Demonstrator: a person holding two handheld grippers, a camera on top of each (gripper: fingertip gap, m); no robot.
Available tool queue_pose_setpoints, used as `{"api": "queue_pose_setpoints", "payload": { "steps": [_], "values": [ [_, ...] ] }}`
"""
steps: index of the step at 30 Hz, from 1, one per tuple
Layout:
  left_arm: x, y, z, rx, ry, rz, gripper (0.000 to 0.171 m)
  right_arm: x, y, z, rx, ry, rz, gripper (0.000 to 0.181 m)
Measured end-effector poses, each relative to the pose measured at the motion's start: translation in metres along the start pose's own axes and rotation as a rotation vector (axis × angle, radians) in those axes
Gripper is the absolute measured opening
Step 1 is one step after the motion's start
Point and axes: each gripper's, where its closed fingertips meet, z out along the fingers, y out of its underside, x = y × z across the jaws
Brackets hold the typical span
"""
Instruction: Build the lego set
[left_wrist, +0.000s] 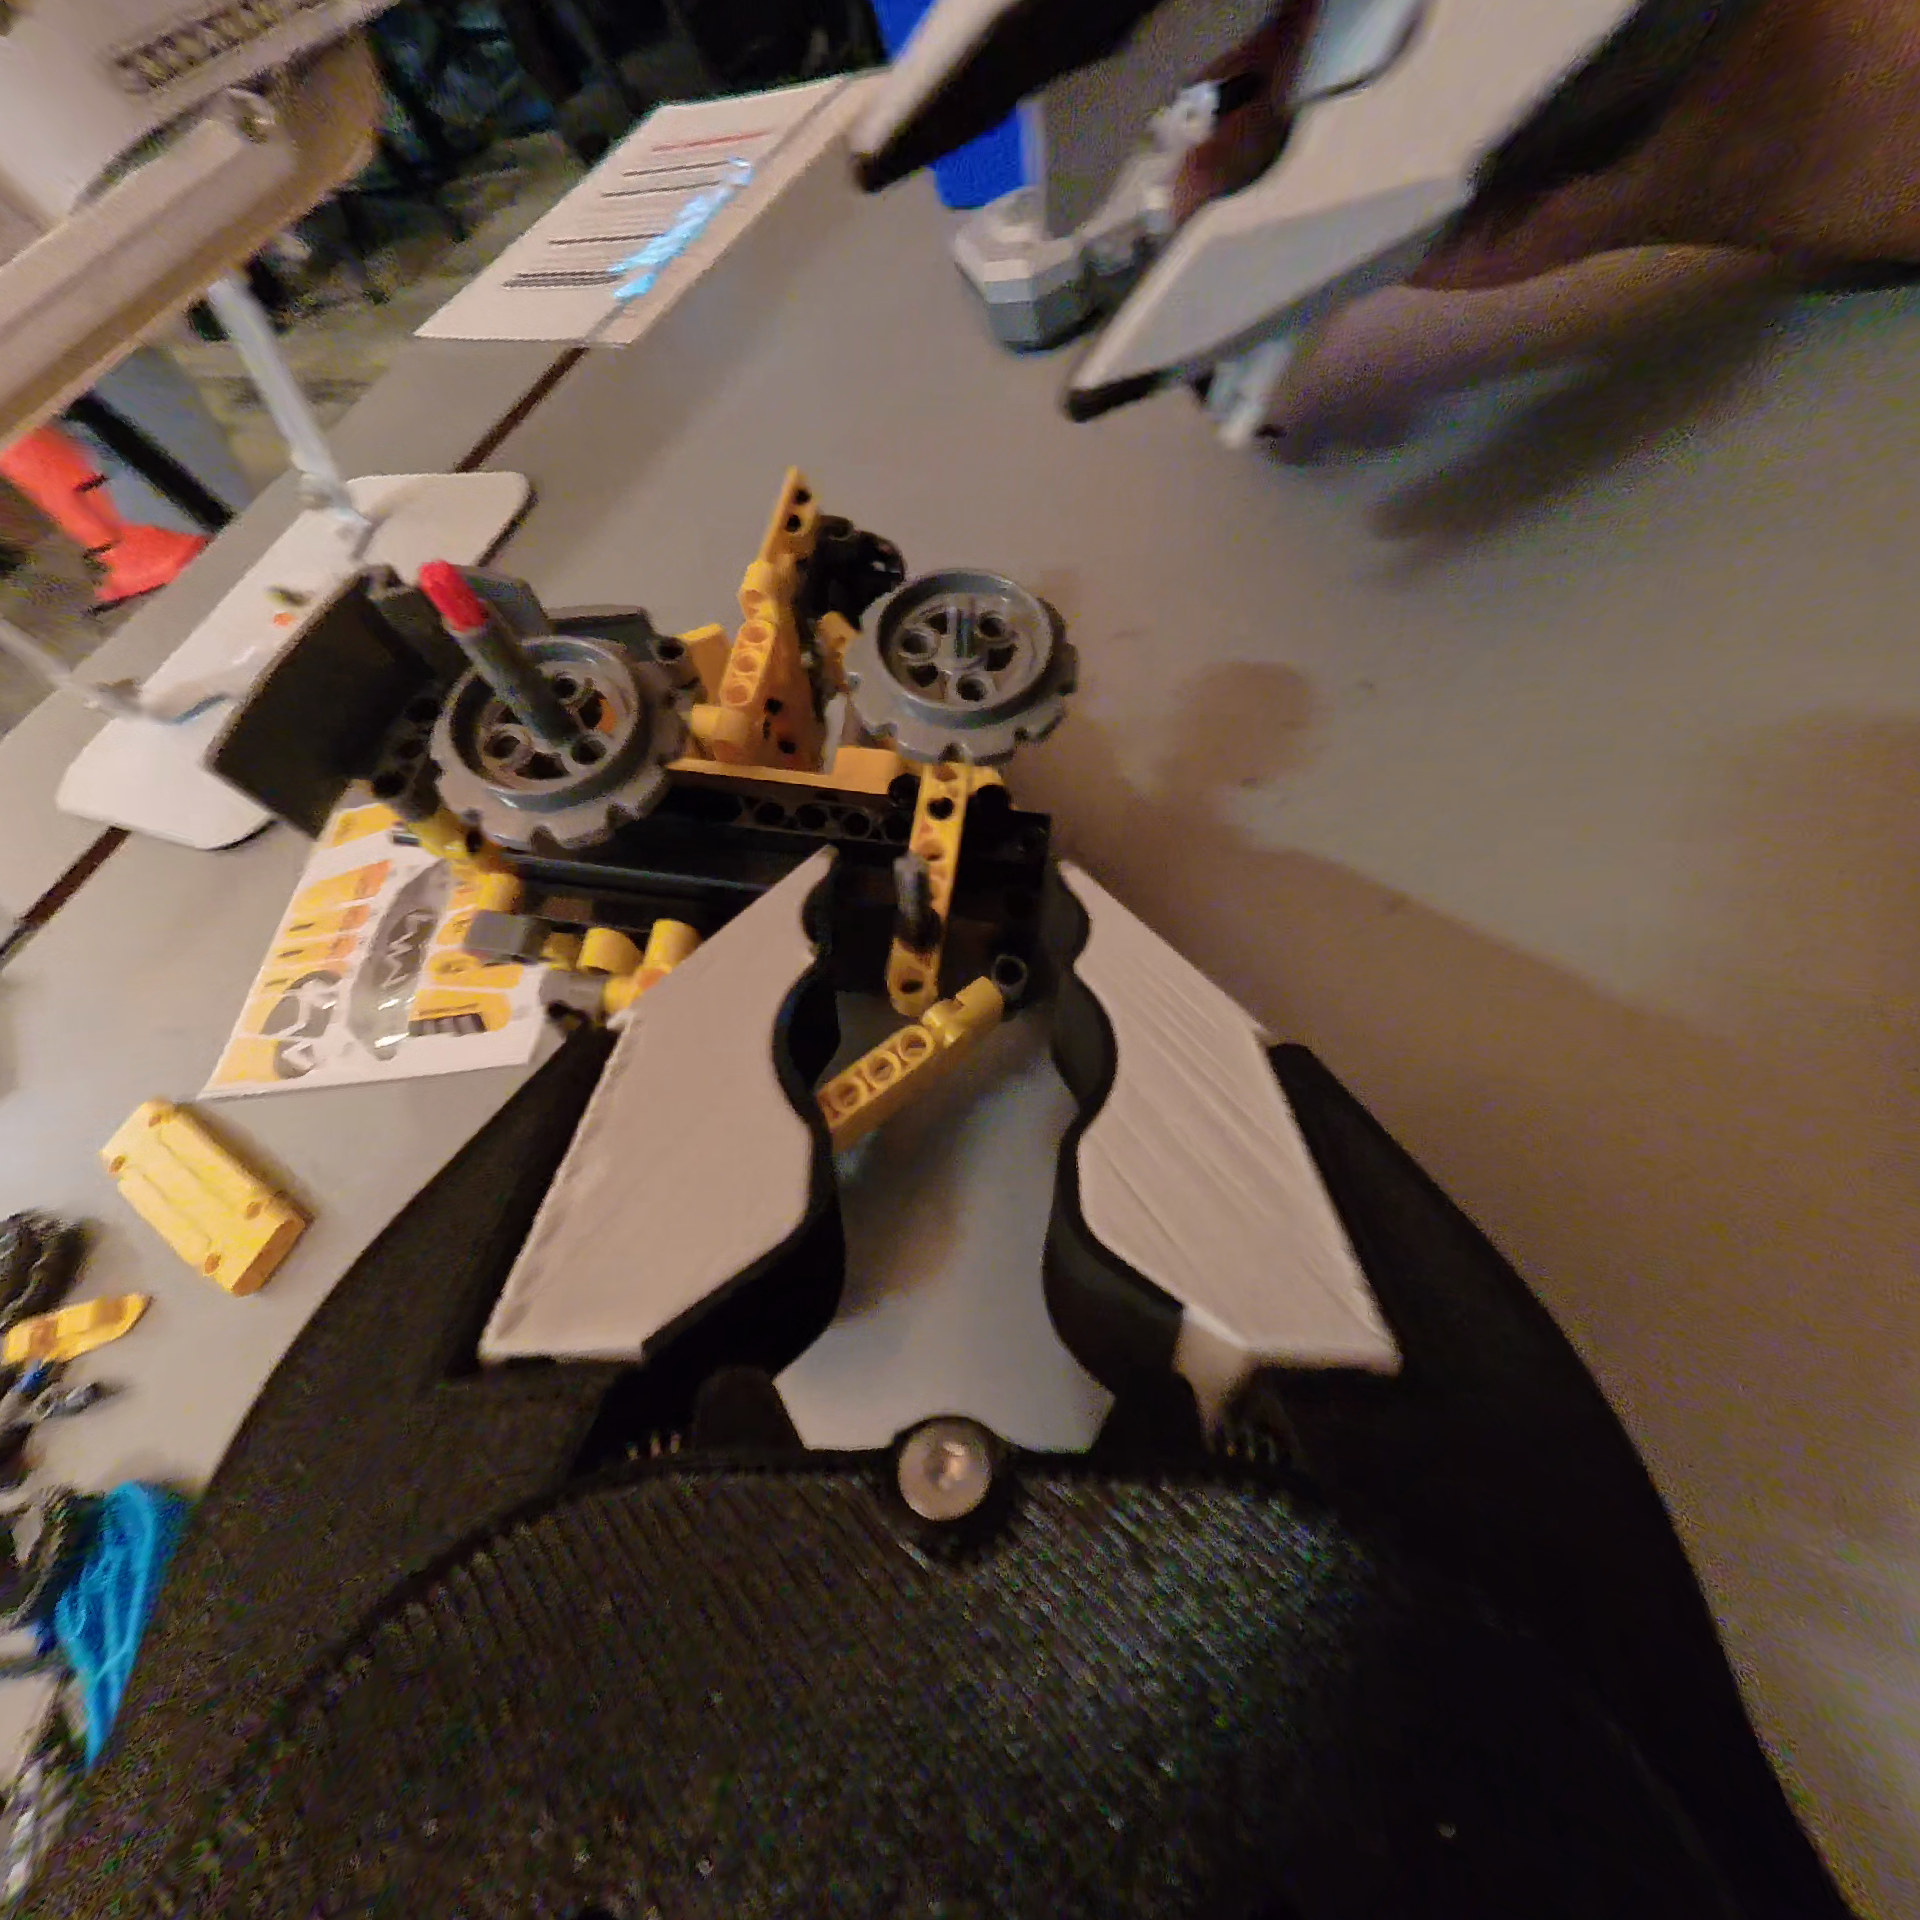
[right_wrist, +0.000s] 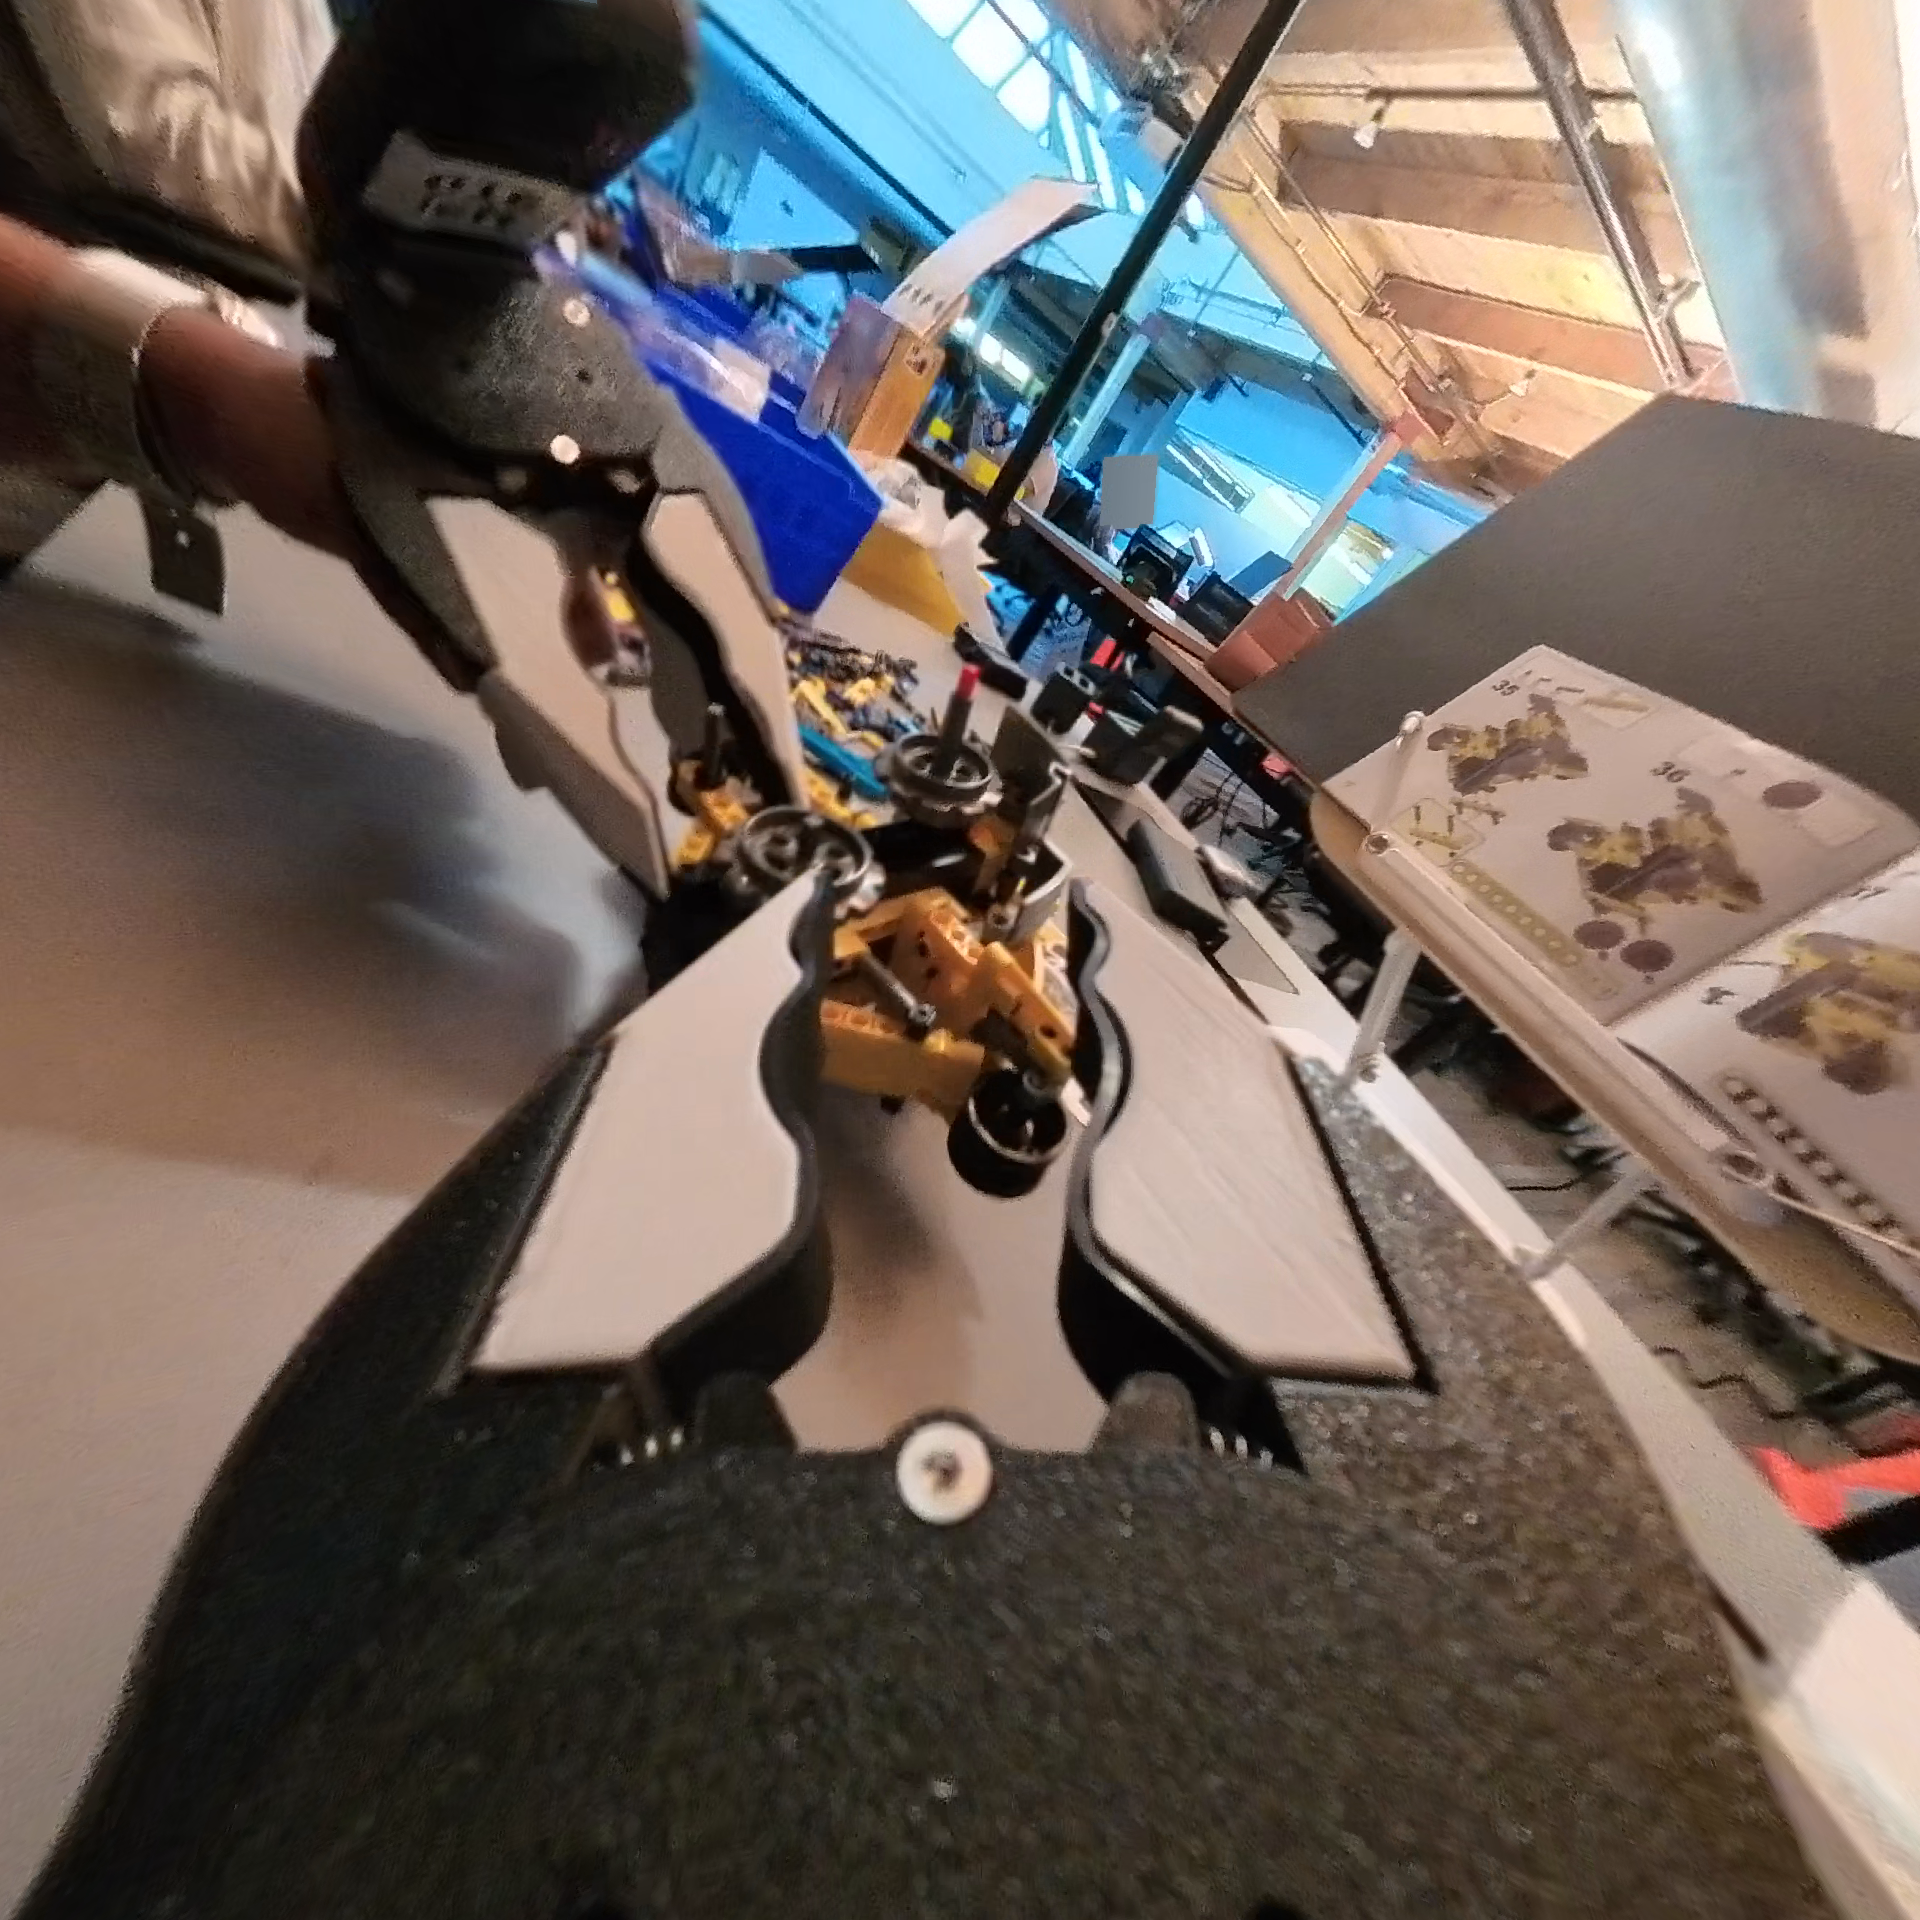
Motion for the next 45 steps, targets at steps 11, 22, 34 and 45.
{"api": "queue_pose_setpoints", "payload": {
  "steps": [11, 22, 34, 45],
  "values": [
    [-0.001, -0.003, 0.002, 0.023, 0.186, -0.011, 0.006, 0.014, 0.016, -0.004, 0.021, 0.03, 0.121, 0.045],
    [-0.018, 0.005, -0.003, -0.019, 0.121, -0.019, 0.015, 0.017, 0.026, -0.004, -0.053, 0.009, 0.305, 0.042],
    [-0.022, 0.01, -0.037, 0.077, 0.044, -0.164, 0.063, 0.041, 0.037, -0.008, -0.056, 0.106, 0.468, 0.058],
    [-0.097, 0.033, -0.099, 0.291, -0.185, -0.55, 0.021, 0.054, 0.055, -0.008, -0.164, 0.253, 0.452, 0.038]
  ]
}}
